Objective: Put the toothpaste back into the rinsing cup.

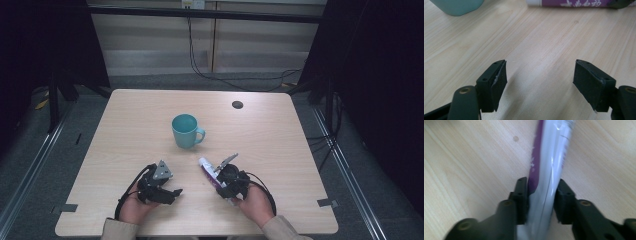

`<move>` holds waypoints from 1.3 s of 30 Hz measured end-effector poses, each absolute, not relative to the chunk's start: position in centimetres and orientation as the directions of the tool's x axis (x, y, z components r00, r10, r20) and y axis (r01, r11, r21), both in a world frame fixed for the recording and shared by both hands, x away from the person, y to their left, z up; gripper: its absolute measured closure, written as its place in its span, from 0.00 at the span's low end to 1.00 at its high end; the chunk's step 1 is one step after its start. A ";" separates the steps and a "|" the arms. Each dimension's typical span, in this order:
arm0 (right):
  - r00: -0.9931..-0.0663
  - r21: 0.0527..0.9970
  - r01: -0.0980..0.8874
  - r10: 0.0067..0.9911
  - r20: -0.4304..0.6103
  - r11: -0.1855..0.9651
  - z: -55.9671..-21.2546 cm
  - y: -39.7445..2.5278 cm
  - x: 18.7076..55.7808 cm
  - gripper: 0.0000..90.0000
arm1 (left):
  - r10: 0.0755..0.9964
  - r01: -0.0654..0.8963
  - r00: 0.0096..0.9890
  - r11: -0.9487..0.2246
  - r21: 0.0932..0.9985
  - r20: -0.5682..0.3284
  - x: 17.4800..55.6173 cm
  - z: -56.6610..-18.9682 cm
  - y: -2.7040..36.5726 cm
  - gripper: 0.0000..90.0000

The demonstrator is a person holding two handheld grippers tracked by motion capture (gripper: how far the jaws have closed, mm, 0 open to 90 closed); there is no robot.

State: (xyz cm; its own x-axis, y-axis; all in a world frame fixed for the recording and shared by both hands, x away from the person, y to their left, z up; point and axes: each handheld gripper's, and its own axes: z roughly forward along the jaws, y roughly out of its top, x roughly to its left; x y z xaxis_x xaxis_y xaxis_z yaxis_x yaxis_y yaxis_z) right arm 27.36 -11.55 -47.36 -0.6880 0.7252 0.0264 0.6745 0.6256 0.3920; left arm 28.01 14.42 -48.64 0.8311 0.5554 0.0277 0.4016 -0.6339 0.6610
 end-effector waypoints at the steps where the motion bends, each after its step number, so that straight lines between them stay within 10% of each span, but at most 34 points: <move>1: -0.697 0.386 0.670 0.716 0.033 0.634 -47.3 -11.6 27.5 0.80 | 0.554 0.400 0.832 -0.635 0.661 0.028 28.0 -48.6 14.4 0.30; 39: -0.896 0.406 0.392 0.443 -0.035 0.825 -42.7 -13.1 27.3 0.84 | 0.247 0.124 0.962 -0.776 0.618 0.116 28.8 -43.0 9.9 0.19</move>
State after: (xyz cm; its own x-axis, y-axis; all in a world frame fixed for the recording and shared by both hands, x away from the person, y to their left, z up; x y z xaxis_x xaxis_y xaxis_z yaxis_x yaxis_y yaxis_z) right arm 27.30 -13.10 -42.74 -0.8959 0.4429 -0.0347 0.3923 0.8254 0.4060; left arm 28.80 9.93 -42.96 0.9621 0.2465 0.1162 0.1242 -0.7761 0.6182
